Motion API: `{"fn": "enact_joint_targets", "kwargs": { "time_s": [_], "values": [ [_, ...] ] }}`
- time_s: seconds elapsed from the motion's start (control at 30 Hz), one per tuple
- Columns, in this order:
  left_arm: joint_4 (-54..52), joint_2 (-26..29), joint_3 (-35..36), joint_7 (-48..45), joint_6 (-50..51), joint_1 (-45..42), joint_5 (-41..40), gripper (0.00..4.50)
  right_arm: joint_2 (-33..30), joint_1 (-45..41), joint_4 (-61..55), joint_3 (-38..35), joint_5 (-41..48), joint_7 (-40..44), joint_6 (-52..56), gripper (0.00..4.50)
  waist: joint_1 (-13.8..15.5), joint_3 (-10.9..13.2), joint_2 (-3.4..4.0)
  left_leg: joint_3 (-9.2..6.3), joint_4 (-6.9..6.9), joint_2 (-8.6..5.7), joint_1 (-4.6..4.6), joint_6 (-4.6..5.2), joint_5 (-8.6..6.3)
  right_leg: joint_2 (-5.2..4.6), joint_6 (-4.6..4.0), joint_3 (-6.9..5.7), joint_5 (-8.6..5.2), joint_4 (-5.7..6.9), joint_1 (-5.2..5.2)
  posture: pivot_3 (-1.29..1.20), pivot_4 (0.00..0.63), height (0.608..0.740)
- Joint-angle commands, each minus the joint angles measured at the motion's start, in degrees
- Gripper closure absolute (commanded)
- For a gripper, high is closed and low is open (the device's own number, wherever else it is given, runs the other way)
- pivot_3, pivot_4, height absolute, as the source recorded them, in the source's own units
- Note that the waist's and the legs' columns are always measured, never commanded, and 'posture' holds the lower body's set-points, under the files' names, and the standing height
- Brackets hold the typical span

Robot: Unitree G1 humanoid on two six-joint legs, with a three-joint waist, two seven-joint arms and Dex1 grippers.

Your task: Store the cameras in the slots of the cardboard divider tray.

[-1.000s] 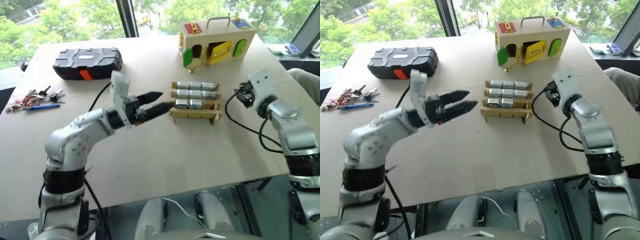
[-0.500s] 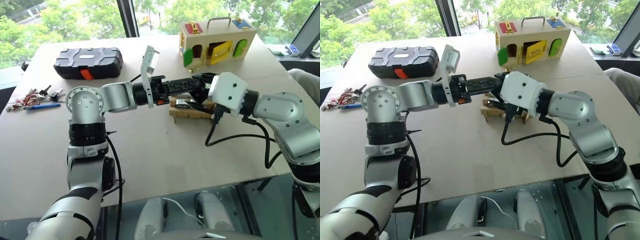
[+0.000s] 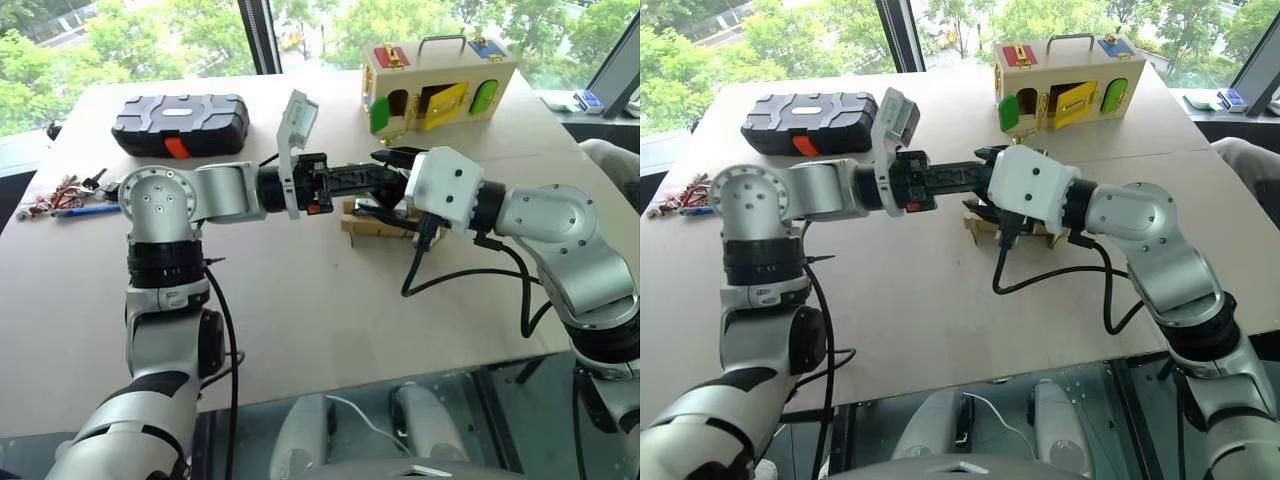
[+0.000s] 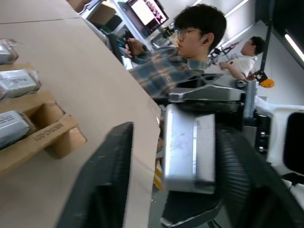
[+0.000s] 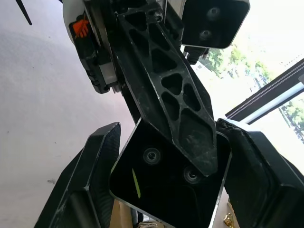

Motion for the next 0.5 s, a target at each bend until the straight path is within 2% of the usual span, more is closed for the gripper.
{"fn": "enact_joint_targets", "kwargs": {
  "time_s": [0.03, 0.13, 0.17, 0.23, 0.33, 0.43, 0.5],
  "values": [
    [0.79, -0.16, 1.44, -0.31, 0.84, -0.62, -1.73, 3.75, 0.96, -2.67, -2.14, -1.30, 1.75, 0.54, -0.24, 2.00, 0.00, 0.00, 0.00, 0.00, 0.00, 0.00, 0.00, 0.00, 0.00, 0.00, 0.00, 0.00, 0.00, 0.00, 0.00, 0.00, 0.150, 0.740],
    [2.76, -0.31, 1.99, -0.28, 0.83, -1.79, -1.53, 3.75, 1.25, -2.30, -2.35, -2.28, 2.35, -0.19, 1.06, 0.47, 0.03, 0.00, 0.00, -0.02, 0.00, 0.00, 0.00, 0.00, 0.00, 0.00, 0.00, -0.02, 0.00, 0.01, 0.00, 0.00, 0.150, 0.740],
    [3.41, -0.16, 2.03, -0.64, 0.75, -2.24, -1.09, 3.75, 1.01, -1.56, -2.60, -2.90, 2.13, -0.93, 1.79, 0.12, 0.07, 0.00, 0.00, -0.03, 0.00, 0.00, 0.00, 0.00, 0.00, 0.00, 0.00, -0.02, 0.00, 0.01, 0.00, 0.00, 0.150, 0.740],
    [3.43, 0.33, 1.16, -2.40, -0.62, -2.81, 1.39, 3.75, -0.04, 0.96, -3.57, -5.08, 2.85, -1.79, 4.25, 0.03, 0.37, 0.00, 0.00, -0.05, 0.00, 0.00, -0.01, 0.00, 0.00, 0.00, 0.00, -0.04, 0.00, 0.01, 0.00, 0.00, 0.150, 0.740],
    [4.18, 0.47, -1.52, -7.24, -4.42, -4.84, 7.10, 3.75, -3.87, 9.42, -6.07, -12.59, 5.40, -1.42, 7.69, 0.03, 1.60, -0.01, -0.01, -0.13, 0.00, -0.08, -0.07, -0.01, 0.00, -0.05, -0.01, -0.13, 0.00, -0.03, 0.02, 0.00, 0.150, 0.740],
    [4.77, 1.11, -12.45, -19.20, -16.23, -7.92, 20.80, 3.75, -6.63, 20.38, -8.13, -26.04, 13.19, 1.73, 9.88, 0.03, 2.66, 0.00, -0.01, -0.16, 0.00, -0.20, -0.20, 0.00, 0.00, -0.15, -0.01, -0.19, 0.00, -0.17, 0.02, 0.00, 0.150, 0.740],
    [9.37, -0.16, -20.24, -29.39, -24.70, -11.63, 29.48, 3.75, -9.71, 28.04, -9.53, -35.36, 18.62, 5.85, 12.41, 0.03, 3.32, -0.01, 0.03, -0.03, 0.01, -0.27, -0.30, 0.00, 0.00, -0.17, -0.01, -0.35, -0.01, -0.29, 0.07, 0.00, 0.150, 0.740]
  ]
}}
